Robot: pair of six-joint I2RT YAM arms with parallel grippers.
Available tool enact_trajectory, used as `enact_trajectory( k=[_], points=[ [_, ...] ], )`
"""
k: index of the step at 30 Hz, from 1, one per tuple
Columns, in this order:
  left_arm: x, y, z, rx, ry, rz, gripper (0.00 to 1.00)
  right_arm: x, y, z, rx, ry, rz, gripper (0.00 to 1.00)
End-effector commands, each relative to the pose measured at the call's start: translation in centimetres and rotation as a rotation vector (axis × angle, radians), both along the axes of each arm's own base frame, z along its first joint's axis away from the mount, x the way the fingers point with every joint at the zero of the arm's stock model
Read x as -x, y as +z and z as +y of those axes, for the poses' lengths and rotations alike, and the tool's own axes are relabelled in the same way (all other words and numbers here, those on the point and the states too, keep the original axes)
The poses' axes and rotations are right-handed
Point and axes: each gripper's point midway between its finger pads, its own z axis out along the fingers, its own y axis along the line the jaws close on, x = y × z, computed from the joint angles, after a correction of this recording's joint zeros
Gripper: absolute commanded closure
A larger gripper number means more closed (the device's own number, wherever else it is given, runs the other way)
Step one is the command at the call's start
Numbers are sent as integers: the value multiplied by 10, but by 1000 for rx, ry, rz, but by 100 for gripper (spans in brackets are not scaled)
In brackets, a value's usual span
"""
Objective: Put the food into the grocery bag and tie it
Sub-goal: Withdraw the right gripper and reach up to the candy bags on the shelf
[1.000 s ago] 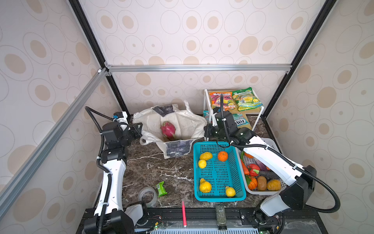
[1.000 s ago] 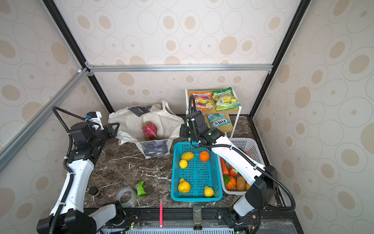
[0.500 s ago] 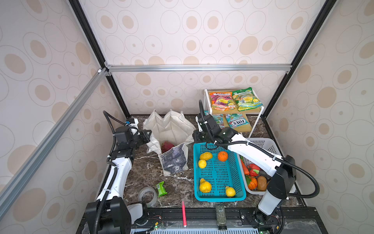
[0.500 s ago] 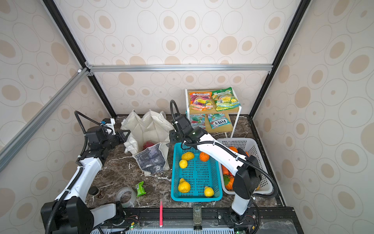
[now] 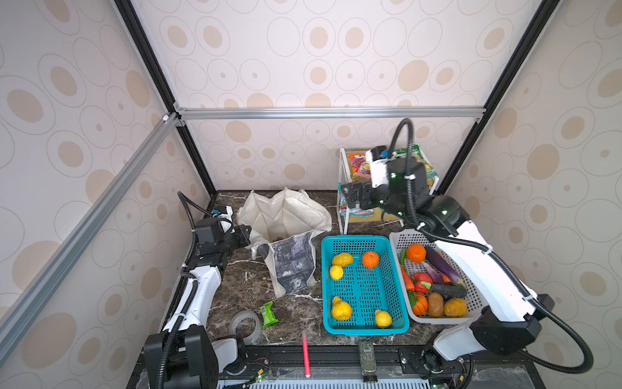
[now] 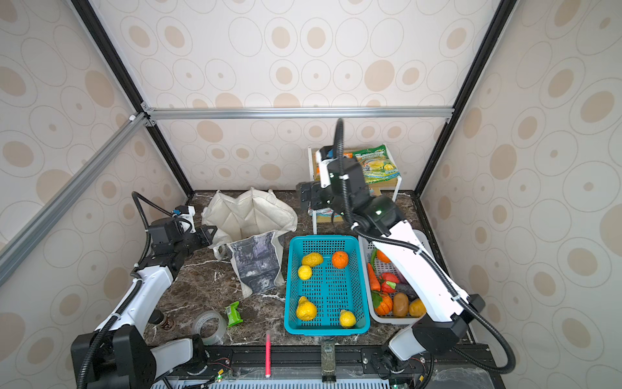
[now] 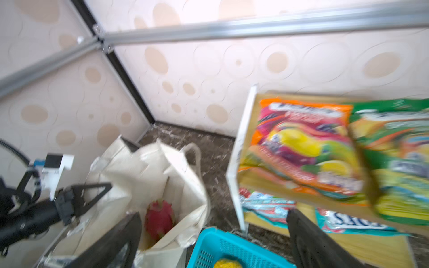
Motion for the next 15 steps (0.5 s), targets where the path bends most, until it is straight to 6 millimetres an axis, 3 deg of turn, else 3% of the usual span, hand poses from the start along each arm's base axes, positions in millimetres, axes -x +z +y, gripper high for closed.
enact_trajectory(
  k=[1, 7, 15],
  points=[
    [4, 9, -3, -28, -26, -37, 100, -13, -2, -22, -3, -44, 36, 0],
    [6, 16, -8, -11, -45, -65, 100, -47, -7, -52, -99, -103, 104, 1],
    [9, 24, -5, -34, -30, -97, 100, -76, -54, -67, -153, -142, 256, 11]
  ],
)
